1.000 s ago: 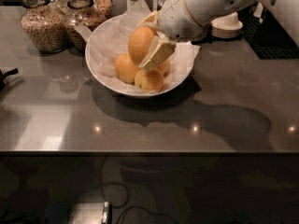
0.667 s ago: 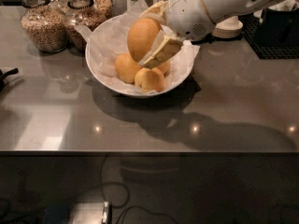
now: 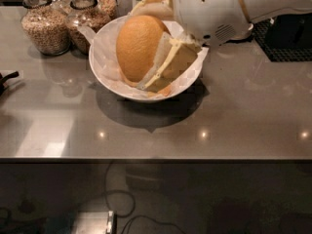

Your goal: Pick orange from white bowl

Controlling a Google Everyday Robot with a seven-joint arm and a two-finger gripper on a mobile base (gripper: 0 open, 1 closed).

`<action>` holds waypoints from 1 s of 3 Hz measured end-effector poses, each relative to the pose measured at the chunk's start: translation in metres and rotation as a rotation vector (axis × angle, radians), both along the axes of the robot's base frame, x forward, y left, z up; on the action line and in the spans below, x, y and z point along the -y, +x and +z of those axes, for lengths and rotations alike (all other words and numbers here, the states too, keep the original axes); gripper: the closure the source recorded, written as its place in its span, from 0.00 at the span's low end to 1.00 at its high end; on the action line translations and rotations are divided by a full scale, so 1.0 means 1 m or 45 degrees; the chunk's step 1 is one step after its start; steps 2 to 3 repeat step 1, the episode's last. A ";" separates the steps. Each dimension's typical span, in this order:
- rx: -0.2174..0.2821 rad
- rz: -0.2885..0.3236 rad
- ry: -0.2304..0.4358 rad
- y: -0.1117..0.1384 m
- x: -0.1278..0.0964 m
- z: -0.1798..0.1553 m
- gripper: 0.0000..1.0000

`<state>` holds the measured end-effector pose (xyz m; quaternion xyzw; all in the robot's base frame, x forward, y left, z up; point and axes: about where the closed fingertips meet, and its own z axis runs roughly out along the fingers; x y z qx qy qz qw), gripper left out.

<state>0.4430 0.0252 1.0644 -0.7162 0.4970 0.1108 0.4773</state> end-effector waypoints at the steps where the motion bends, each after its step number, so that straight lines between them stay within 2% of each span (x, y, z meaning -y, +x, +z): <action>1: 0.000 0.000 0.000 0.000 0.000 0.000 1.00; 3: 0.000 0.000 0.000 0.000 0.000 0.000 1.00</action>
Offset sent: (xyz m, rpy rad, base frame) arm 0.0000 0.0000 0.0000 0.0000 0.0000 0.0000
